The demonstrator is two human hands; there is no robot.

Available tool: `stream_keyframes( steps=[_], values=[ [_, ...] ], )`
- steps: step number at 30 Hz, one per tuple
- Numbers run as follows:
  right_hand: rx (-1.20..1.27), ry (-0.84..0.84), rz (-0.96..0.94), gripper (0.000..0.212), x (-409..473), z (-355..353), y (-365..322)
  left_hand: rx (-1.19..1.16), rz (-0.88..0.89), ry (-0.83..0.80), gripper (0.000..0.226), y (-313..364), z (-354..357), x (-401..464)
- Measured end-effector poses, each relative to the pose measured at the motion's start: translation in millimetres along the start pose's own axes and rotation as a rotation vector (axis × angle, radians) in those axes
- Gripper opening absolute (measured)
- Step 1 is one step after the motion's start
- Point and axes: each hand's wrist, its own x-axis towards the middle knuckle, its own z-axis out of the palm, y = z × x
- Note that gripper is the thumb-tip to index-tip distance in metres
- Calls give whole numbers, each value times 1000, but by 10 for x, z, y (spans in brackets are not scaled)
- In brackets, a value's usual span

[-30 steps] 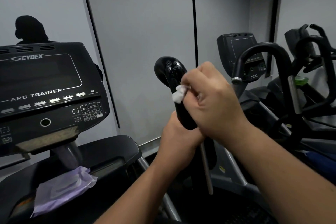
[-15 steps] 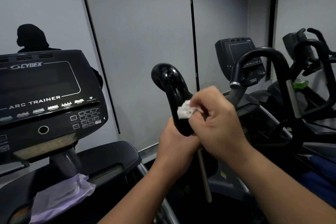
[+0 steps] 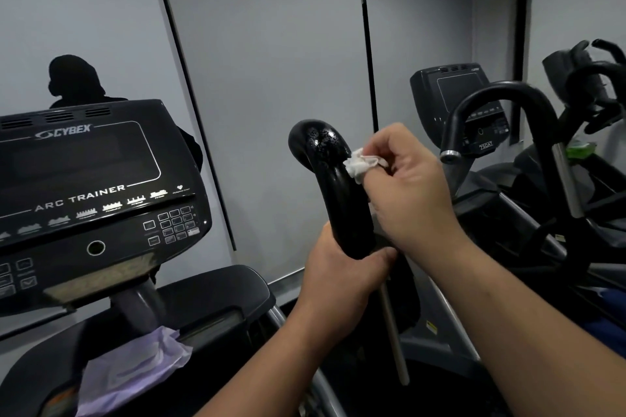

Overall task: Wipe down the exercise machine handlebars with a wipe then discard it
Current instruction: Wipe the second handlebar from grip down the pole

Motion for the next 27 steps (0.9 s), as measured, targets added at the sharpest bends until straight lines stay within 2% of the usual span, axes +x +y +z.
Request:
stream_keyframes(
  steps=[6, 10, 16, 20, 25, 27],
  values=[
    [84, -133, 111, 15, -217, -142, 90, 48, -67, 29, 35, -35, 19, 20],
    [239, -83, 118, 18, 59, -65, 30, 105, -69, 36, 29, -72, -3, 8],
    [193, -214, 213, 14, -115, -150, 189, 96, -108, 43, 30, -55, 7, 16],
    [349, -145, 193, 17, 121, -83, 24, 103, -66, 26, 28, -70, -13, -4],
    [335, -341, 354, 22, -62, -143, 225, 44, -54, 10, 38, -45, -22, -19],
    [377, -310, 335, 26, 64, -136, 197, 71, -65, 23, 36, -45, -14, -10]
  ],
)
